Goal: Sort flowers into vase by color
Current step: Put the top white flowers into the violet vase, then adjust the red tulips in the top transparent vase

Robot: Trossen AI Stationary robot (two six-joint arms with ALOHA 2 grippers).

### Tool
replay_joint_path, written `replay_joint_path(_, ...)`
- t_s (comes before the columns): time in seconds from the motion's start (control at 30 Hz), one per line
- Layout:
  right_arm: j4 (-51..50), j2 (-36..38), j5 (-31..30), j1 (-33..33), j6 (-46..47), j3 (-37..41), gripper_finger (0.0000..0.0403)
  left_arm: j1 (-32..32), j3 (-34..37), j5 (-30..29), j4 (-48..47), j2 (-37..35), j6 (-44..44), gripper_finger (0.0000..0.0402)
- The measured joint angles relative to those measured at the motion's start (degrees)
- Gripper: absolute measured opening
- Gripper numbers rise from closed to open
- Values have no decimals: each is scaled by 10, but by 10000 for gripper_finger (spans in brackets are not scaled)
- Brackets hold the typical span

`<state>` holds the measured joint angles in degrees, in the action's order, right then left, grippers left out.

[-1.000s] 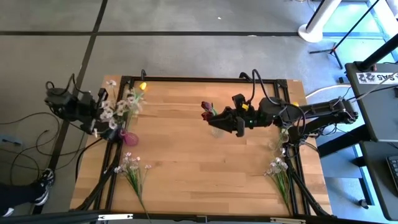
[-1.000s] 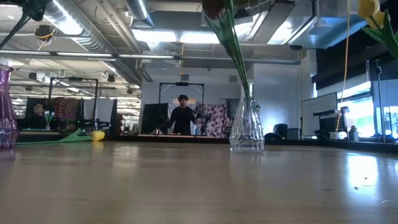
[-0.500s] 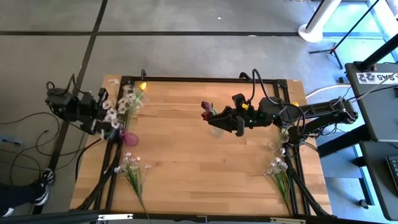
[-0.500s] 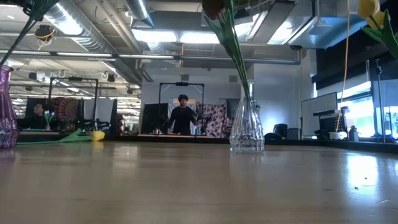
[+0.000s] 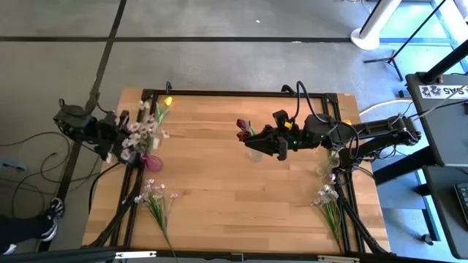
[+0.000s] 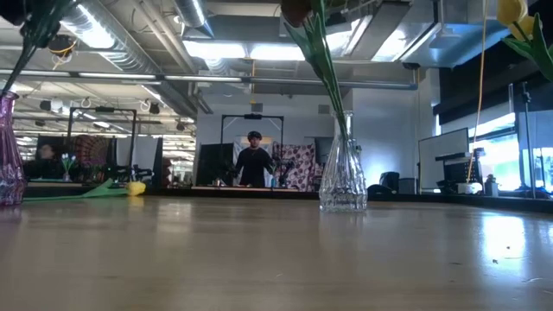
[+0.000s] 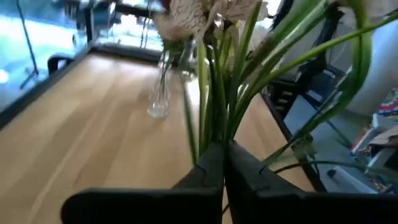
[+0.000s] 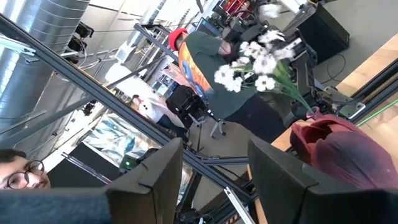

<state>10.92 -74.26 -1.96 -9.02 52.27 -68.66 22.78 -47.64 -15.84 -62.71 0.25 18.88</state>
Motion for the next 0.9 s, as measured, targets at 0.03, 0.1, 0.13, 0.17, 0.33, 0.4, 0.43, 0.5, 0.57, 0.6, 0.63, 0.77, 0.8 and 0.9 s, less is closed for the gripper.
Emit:
replay_joint_path(0.03, 0, 0, 0, 0, 0, 0, 182, -2, 0, 3, -6, 0, 9, 0)
replay_joint_path(0.1, -1, 0, 0, 0, 0, 0, 182, -6, 0, 17, -21, 0, 30, 4)
replay_joint_path(0.13, -3, 0, 0, 0, 0, 0, 182, -7, 0, 28, -28, 0, 40, 9)
replay_joint_path(0.17, -4, 0, 1, 0, 1, 0, 182, -8, 0, 37, -35, 0, 54, 15)
replay_joint_path(0.33, -4, 0, 20, 0, 14, 0, 182, -8, 0, 63, -92, 0, 126, 61)
replay_joint_path(0.4, -5, 0, 20, 0, 14, 0, 182, -8, 0, 81, -121, 0, 145, 83)
replay_joint_path(0.43, -5, 0, 20, 0, 14, 0, 182, -8, 0, 90, -130, 0, 153, 93)
replay_joint_path(0.5, -5, 0, 20, 0, 14, 0, 182, -8, -7, 105, -146, 2, 156, 112)
replay_joint_path(0.57, -6, 0, 20, 0, 13, 0, 182, -8, -25, 110, -159, 13, 165, 125)
replay_joint_path(0.6, -7, 0, 20, 0, 13, 0, 182, -8, -36, 113, -168, 22, 169, 128)
replay_joint_path(0.63, -7, 0, 19, 0, 13, 0, 182, -8, -48, 118, -181, 32, 171, 129)
replay_joint_path(0.77, -9, 0, 1, 0, 13, 0, 182, -8, -93, 155, -258, 86, 208, 128)
replay_joint_path(0.8, -8, -2, 0, 0, 13, 0, 182, -8, -100, 170, -276, 101, 222, 128)
replay_joint_path(0.9, -10, -6, 0, 0, 13, 1, 182, -8, -110, 254, -270, 129, 258, 128)
